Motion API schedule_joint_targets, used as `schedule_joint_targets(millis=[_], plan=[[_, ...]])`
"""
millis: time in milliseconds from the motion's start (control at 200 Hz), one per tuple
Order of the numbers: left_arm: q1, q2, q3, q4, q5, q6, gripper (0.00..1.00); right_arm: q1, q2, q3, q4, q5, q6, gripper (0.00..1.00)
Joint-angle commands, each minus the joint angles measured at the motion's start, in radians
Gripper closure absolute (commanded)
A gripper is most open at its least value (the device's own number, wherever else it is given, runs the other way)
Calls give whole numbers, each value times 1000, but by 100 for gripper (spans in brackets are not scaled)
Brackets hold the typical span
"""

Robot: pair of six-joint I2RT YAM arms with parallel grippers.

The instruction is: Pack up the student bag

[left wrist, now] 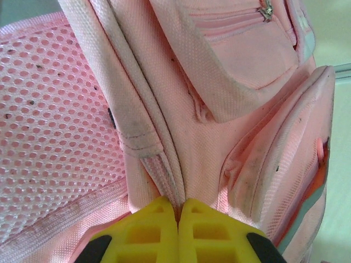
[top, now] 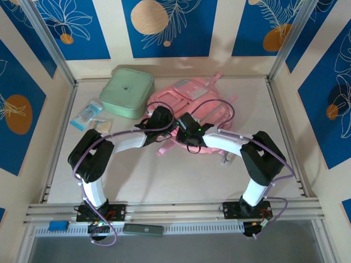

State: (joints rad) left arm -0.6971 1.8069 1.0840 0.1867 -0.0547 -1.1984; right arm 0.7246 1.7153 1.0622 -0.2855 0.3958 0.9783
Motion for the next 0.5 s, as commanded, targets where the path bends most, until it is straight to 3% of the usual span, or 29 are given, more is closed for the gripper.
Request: schedule_joint_targets(millis=[0,195,495], plan=[[-18,-59,15,82,16,23,100,8,-12,12,-22,66,73,67],[-17,-55,26,71,15,27,100,24,-80,-71,-47,52,207,65],[-21,-54,23,77,17,20,100,-31,33,21,-2,-15,218,65]])
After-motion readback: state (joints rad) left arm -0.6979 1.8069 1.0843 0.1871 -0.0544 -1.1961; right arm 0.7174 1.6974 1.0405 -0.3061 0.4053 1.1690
